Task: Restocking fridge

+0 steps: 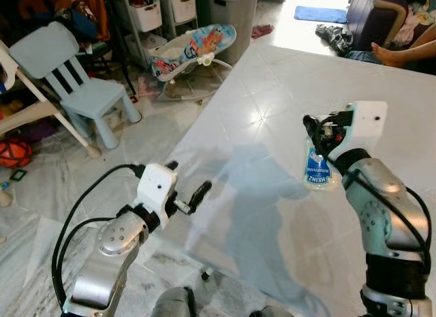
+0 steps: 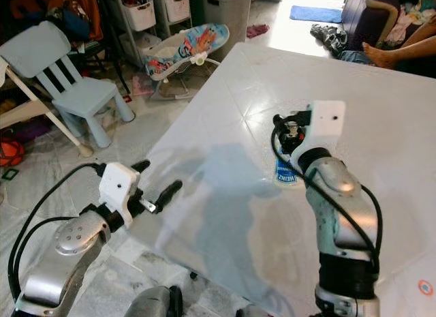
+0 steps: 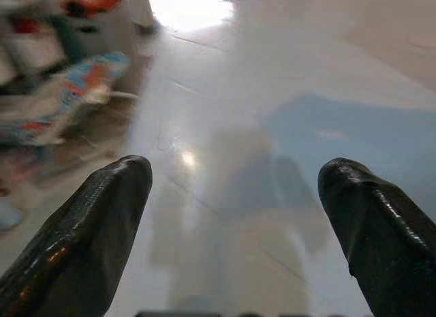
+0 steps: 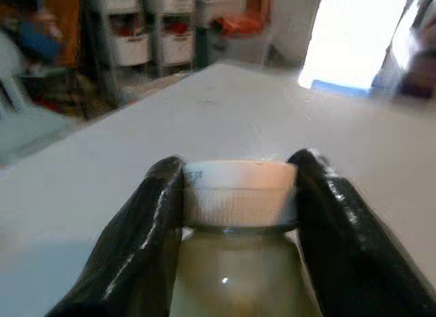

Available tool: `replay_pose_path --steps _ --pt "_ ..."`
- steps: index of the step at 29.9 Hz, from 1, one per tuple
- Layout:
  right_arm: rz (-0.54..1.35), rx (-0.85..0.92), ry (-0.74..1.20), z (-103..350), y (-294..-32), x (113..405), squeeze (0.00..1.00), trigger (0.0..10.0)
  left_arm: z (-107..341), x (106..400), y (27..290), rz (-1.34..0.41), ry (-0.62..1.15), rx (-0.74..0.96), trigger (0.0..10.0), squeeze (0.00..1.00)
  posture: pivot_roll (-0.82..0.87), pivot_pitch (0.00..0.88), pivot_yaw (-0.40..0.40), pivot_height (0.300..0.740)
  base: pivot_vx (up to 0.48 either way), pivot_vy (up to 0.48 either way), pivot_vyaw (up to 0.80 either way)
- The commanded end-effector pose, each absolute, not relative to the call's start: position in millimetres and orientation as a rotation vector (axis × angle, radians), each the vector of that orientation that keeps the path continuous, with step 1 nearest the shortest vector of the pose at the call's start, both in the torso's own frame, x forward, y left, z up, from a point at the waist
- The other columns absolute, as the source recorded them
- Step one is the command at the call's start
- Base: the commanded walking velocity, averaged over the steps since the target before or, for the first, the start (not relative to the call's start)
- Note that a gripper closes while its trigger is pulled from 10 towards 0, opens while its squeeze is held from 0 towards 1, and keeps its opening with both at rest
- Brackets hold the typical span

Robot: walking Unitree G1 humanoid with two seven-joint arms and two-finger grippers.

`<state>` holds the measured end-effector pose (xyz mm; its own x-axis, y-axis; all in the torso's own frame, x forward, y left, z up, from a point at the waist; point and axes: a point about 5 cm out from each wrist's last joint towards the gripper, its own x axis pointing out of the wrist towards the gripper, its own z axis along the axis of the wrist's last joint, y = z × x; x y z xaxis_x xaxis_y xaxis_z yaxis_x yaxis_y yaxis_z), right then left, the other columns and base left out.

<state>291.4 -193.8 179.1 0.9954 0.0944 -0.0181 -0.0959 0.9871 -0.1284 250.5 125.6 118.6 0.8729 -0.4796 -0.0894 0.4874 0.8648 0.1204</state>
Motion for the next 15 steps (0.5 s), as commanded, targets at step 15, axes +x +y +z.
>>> replay_pose_path --steps 15 --pt "0.161 -0.606 -0.368 180 -161 275 0.00 10.0 125 276 148 -0.196 -0.009 0.044 10.0 0.00 -0.01 0.000 0.013 0.740 0.000 0.000 0.00"
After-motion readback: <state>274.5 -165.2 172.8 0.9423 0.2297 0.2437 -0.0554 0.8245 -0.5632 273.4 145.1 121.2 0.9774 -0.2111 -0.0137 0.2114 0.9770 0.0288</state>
